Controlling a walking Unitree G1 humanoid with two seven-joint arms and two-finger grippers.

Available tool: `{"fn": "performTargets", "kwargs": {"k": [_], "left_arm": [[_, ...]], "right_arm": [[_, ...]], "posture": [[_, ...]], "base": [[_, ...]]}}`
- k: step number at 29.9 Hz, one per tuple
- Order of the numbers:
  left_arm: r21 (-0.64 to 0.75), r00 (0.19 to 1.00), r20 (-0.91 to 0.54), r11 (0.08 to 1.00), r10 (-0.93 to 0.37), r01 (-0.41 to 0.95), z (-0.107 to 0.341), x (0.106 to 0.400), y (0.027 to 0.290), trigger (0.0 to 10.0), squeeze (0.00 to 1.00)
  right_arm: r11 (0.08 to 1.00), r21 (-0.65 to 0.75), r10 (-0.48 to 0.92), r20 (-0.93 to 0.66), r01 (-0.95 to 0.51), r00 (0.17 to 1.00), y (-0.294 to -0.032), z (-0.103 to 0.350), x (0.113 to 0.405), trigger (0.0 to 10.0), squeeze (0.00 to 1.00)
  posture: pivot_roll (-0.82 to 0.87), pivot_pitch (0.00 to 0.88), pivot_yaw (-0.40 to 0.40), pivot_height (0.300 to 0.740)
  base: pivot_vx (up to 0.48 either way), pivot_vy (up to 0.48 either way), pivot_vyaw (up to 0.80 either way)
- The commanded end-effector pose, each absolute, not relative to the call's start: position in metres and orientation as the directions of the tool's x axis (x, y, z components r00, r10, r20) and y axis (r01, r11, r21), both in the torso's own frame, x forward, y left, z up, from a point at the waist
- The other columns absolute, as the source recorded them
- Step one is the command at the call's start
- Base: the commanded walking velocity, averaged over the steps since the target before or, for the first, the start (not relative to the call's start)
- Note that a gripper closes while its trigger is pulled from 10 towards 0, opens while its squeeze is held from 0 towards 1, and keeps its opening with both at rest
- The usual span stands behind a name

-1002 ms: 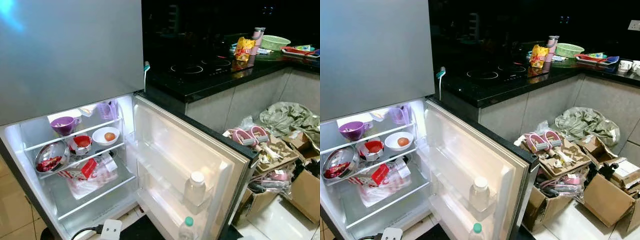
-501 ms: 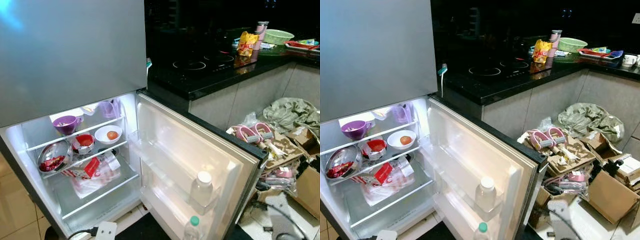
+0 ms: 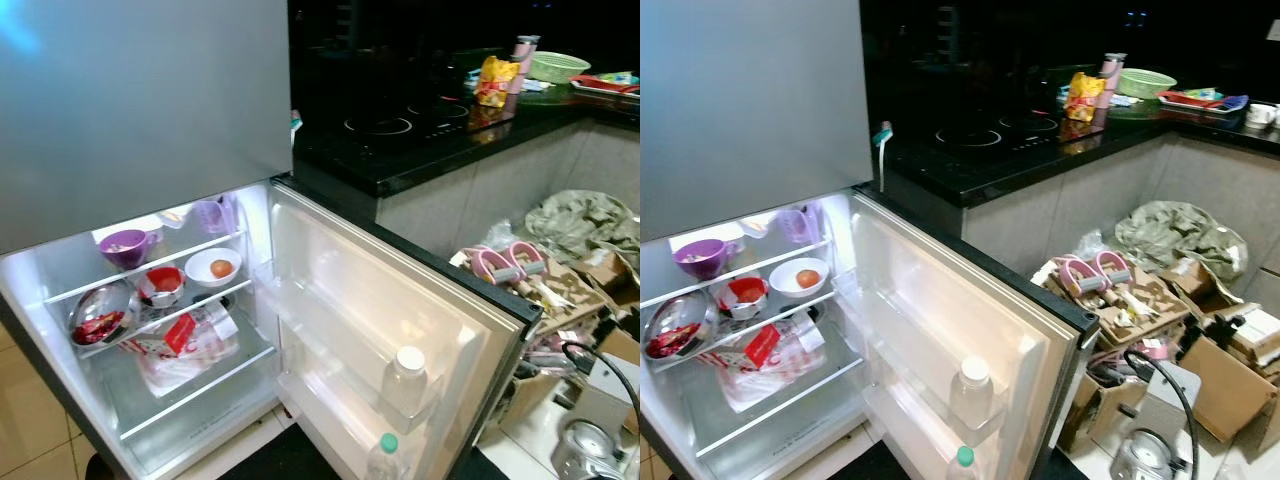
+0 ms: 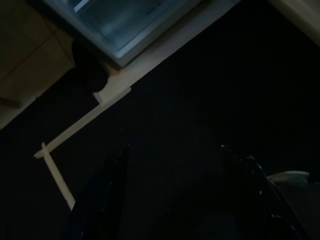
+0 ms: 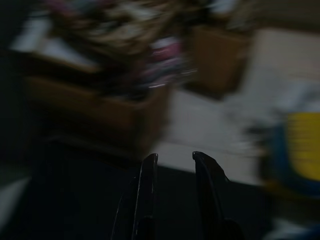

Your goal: Restocking fridge

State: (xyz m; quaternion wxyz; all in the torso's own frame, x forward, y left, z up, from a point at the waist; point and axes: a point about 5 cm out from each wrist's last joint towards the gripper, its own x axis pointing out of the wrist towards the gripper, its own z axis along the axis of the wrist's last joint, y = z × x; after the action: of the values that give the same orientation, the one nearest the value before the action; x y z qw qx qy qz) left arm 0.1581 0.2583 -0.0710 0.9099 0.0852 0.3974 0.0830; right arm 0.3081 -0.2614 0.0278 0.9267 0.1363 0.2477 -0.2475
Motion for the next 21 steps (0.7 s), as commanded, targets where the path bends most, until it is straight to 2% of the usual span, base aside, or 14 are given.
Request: {"fn": "performTargets", "kwargs": {"k": [1,6,7,9,12,13,14,15,17,18,19,20,21], "left_arm": [[0.233,0.653,-0.717,0.967,0.245,-0.106,-0.072,0.152,0.265,10.0,0.0],[0.235,0.637,-0.726,0.964,0.258,-0.122,-0.074,0.146,0.267,10.0,0.0],[0.236,0.635,-0.728,0.964,0.259,-0.122,-0.074,0.145,0.268,10.0,0.0],[0.238,0.63,-0.732,0.964,0.26,-0.121,-0.075,0.142,0.268,10.0,0.0],[0.24,0.625,-0.736,0.963,0.262,-0.121,-0.076,0.14,0.268,10.0,0.0],[0.24,0.625,-0.736,0.963,0.262,-0.121,-0.076,0.14,0.268,10.0,0.0],[0.24,0.621,-0.738,0.963,0.264,-0.124,-0.076,0.139,0.268,10.0,0.0],[0.24,0.621,-0.738,0.963,0.264,-0.124,-0.076,0.139,0.268,10.0,0.0],[0.241,0.614,-0.741,0.961,0.272,-0.134,-0.077,0.137,0.269,10.0,0.0],[0.241,0.614,-0.741,0.961,0.272,-0.134,-0.077,0.137,0.269,10.0,0.0],[0.242,0.609,-0.743,0.96,0.279,-0.144,-0.077,0.135,0.27,10.0,0.0],[0.242,0.609,-0.743,0.96,0.279,-0.144,-0.077,0.135,0.27,10.0,0.0],[0.243,0.603,-0.744,0.957,0.288,-0.157,-0.078,0.133,0.271,10.0,0.0]], "right_arm": [[0.866,0.157,-0.334,-0.527,0.476,0.782,-0.254,0.027,0.311,10.0,0.0],[0.879,0.261,-0.211,-0.539,0.4,0.815,-0.238,0.019,0.309,10.0,0.0],[0.888,0.289,-0.155,-0.544,0.358,0.825,-0.232,0.016,0.308,10.0,0.0],[0.897,0.39,0.048,-0.554,0.209,0.831,-0.212,0.005,0.301,10.0,0.0],[0.851,0.524,0.308,-0.542,0.027,0.782,-0.188,-0.007,0.288,10.0,0.0],[0.851,0.524,0.308,-0.542,0.027,0.782,-0.188,-0.007,0.288,10.0,0.0],[0.787,0.61,0.479,-0.507,-0.094,0.716,-0.172,-0.012,0.279,10.0,0.0],[0.787,0.61,0.479,-0.507,-0.094,0.716,-0.172,-0.012,0.279,10.0,0.0],[0.674,0.708,0.654,-0.439,-0.211,0.616,-0.157,-0.014,0.268,10.0,0.0],[0.674,0.708,0.654,-0.439,-0.211,0.616,-0.157,-0.014,0.268,10.0,0.0],[0.596,0.765,0.727,-0.386,-0.244,0.568,-0.15,-0.013,0.263,10.0,0.0],[0.596,0.765,0.727,-0.386,-0.244,0.568,-0.15,-0.013,0.263,10.0,0.0],[0.521,0.809,0.782,-0.325,-0.271,0.532,-0.145,-0.011,0.26,10.0,0.0]], "posture": [[0.0,0.071,-0.017,0.74],[0.0,0.07,-0.017,0.74],[0.0,0.069,-0.018,0.74],[0.0,0.07,-0.017,0.74],[0.0,0.07,-0.016,0.74],[0.0,0.07,-0.016,0.74],[0.0,0.071,-0.016,0.74],[0.0,0.071,-0.016,0.74],[0.0,0.071,-0.016,0.74],[0.0,0.071,-0.016,0.74],[0.0,0.071,-0.015,0.74],[0.0,0.071,-0.015,0.74],[0.0,0.074,-0.016,0.74]], "base": [[0.0,0.0,0.0],[0.0,0.0,0.0],[0.0,0.0,0.0],[0.0,0.0,0.0],[0.0,0.0,0.0],[0.0,0.0,0.0],[0.0,0.0,0.0],[0.0,0.0,0.0],[0.0,0.0,0.0],[0.0,0.0,0.0],[0.0,0.0,0.0],[0.0,0.0,0.0],[0.0,0.0,0.0]]}}
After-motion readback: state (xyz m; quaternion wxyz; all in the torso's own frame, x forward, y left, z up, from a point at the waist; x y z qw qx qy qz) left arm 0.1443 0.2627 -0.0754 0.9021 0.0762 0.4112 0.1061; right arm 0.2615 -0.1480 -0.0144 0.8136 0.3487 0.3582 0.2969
